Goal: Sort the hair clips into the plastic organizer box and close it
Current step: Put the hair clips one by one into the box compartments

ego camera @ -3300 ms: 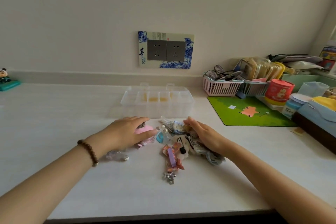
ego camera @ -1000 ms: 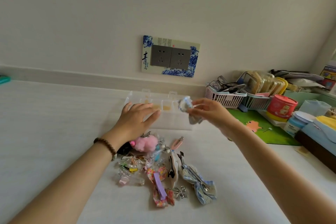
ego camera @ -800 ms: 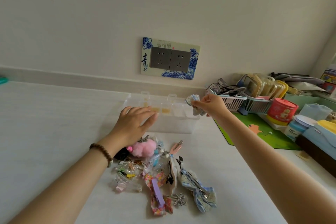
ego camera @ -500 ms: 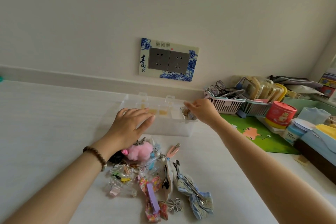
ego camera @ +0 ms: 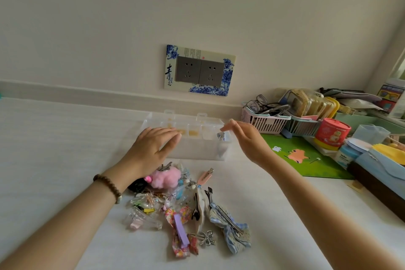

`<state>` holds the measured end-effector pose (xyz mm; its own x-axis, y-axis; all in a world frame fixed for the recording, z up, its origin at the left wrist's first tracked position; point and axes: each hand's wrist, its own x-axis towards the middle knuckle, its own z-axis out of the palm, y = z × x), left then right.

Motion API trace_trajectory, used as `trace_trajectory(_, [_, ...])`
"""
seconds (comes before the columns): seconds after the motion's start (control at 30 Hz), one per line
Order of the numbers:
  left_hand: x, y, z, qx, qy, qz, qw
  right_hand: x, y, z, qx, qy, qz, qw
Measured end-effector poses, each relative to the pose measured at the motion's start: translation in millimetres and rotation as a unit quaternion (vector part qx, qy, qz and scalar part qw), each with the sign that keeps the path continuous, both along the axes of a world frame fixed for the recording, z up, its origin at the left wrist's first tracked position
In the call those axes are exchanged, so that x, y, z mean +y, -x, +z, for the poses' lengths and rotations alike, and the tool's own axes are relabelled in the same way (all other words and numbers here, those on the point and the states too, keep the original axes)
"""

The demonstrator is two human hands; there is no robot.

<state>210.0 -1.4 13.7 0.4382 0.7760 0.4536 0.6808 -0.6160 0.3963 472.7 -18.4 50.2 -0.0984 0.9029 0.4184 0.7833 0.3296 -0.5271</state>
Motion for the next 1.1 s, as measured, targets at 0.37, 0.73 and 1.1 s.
trace_trajectory(0.37, [-80, -41, 23, 0.027, 0.178, -0.165, 0.97, -132, -8, -22, -0.039, 0.205, 0.086, 0.974])
trace_trajectory(0.73, [-75, -60, 3, 0.086, 0.152, -0.187, 0.967, -143, -4, -30, 0.089, 0.219, 0.117, 0.964])
trace_trajectory(1.1, [-62, -65, 15, -0.214, 0.159, -0.128, 0.955, -104, 5, -15, 0.439, 0.22, 0.103, 0.865])
